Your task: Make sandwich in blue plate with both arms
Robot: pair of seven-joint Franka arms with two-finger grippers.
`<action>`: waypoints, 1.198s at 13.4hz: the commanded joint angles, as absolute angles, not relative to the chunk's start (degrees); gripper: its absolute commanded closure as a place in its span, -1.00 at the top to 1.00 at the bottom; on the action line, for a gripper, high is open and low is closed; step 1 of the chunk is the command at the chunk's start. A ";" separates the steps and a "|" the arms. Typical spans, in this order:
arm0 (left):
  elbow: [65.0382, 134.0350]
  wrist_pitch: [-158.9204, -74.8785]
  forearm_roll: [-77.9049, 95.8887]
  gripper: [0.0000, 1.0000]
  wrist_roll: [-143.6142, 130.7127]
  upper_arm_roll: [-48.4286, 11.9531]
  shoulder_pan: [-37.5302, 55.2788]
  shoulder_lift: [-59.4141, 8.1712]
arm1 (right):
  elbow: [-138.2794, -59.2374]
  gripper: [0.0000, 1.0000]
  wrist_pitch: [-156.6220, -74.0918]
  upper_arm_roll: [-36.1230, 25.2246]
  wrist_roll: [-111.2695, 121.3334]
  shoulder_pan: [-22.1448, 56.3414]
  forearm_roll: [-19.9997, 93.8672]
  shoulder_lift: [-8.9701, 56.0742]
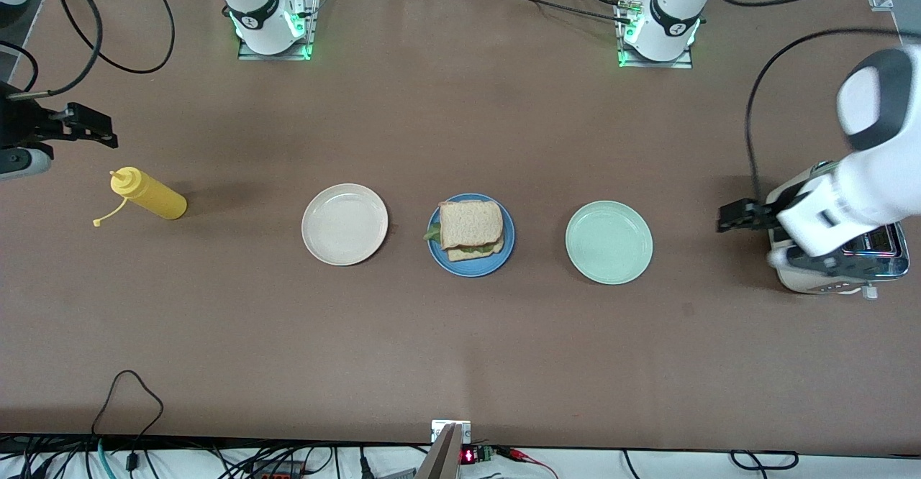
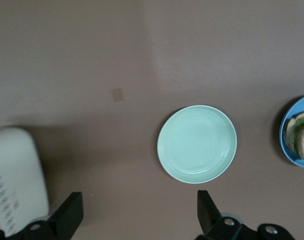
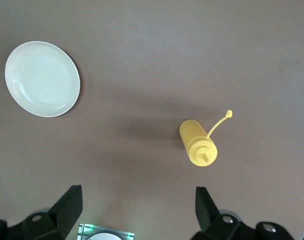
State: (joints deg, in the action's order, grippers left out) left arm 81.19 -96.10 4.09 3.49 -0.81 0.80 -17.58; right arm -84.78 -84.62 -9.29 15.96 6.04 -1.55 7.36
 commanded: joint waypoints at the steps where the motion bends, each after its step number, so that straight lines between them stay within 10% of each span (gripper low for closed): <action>1: 81.83 -90.63 3.16 1.00 -0.08 1.14 1.23 -12.93 | -86.39 1.00 -84.55 -8.88 15.03 5.89 -0.71 5.36; 16: 96.77 -90.97 0.53 1.00 -0.17 0.44 0.97 0.26 | -90.53 1.00 -84.99 -9.05 7.38 5.10 0.97 2.55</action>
